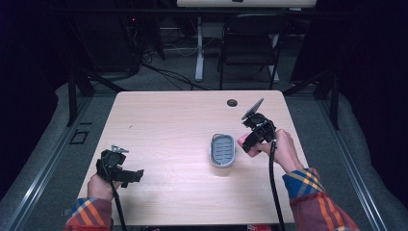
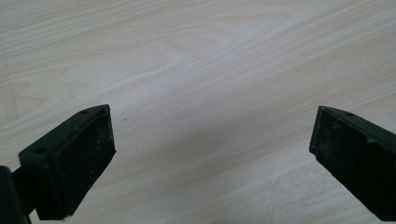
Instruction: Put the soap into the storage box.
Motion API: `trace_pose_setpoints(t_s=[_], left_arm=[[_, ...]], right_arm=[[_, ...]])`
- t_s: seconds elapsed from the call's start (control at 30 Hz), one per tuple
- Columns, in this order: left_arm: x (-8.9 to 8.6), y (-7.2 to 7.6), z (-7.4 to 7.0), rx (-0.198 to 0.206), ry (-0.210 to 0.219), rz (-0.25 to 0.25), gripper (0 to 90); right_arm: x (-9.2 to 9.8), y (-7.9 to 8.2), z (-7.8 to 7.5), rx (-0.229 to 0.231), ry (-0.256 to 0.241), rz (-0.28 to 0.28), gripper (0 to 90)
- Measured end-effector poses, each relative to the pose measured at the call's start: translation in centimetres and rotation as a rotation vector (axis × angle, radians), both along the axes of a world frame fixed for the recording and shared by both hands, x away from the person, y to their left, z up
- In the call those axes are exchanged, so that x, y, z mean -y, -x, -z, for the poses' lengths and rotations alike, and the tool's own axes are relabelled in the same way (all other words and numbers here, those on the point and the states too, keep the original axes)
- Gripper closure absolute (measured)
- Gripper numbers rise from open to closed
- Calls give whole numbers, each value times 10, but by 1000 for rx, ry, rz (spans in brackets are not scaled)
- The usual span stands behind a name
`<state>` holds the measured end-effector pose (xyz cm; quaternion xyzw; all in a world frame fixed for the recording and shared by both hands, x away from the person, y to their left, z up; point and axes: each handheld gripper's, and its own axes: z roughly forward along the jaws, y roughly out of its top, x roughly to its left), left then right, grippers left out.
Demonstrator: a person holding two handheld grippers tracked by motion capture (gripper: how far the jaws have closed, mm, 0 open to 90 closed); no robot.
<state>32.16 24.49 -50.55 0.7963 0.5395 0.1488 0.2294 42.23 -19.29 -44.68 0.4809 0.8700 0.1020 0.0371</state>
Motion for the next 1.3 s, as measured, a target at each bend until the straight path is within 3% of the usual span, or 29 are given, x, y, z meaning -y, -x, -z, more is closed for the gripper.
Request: trace_pose_setpoints(t_s=[0.1,0.13,0.5,1.3], left_arm=[[0,0,0,1,-1,3,2],[1,-1,0,0,0,4,2],[1,-1,0,4,-1,7,2],[2,-1,0,4,-4,15,2]], right_arm=[[-3,1,0,9,-13,17,372],[-4,-1,-2,3,-5,-4,372],[-17,-4,-4,14,-19,-6,372],[-47,-17,1,-24,-19,-47,372]])
